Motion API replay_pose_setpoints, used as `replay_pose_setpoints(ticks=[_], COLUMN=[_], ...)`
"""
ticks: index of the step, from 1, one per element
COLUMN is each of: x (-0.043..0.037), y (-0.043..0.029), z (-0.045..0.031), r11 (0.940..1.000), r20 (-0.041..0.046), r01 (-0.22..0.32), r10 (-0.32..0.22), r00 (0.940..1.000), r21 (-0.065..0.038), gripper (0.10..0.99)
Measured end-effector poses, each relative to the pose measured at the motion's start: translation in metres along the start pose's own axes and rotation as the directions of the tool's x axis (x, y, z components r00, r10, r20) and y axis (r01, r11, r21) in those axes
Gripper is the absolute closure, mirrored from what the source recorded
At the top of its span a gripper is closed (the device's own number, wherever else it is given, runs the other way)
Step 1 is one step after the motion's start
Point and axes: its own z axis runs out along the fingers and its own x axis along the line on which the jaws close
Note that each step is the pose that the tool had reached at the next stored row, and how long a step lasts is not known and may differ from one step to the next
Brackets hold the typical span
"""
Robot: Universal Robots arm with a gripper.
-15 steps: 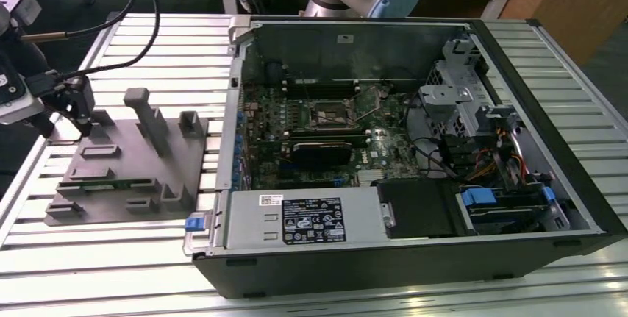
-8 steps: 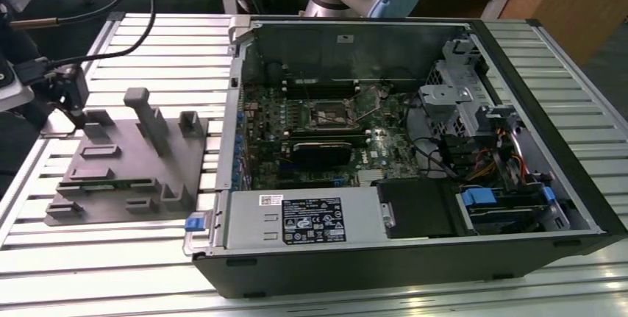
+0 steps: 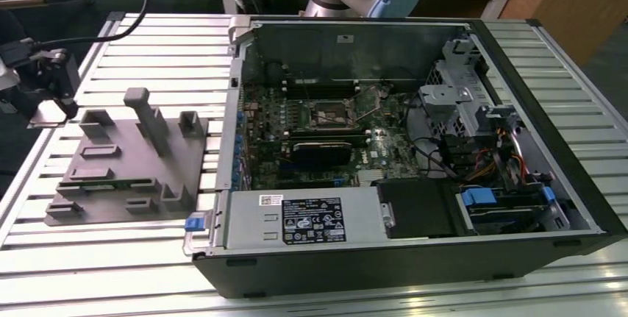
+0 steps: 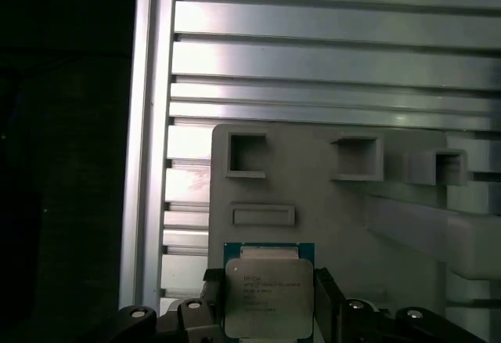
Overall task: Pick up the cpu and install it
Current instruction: 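Pick up the cpu and move it towards the insertion slot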
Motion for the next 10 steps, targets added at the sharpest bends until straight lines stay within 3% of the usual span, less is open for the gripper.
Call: replay_pose_setpoints(ticks=[10], x=[-0.0006], y=[0.0017], z=[-0.0349], r11=[1.0000], r20=[0.0001], r01=[0.000], r10=[0.000], r00=[1.0000], r21=[0.000], gripper=[0.541])
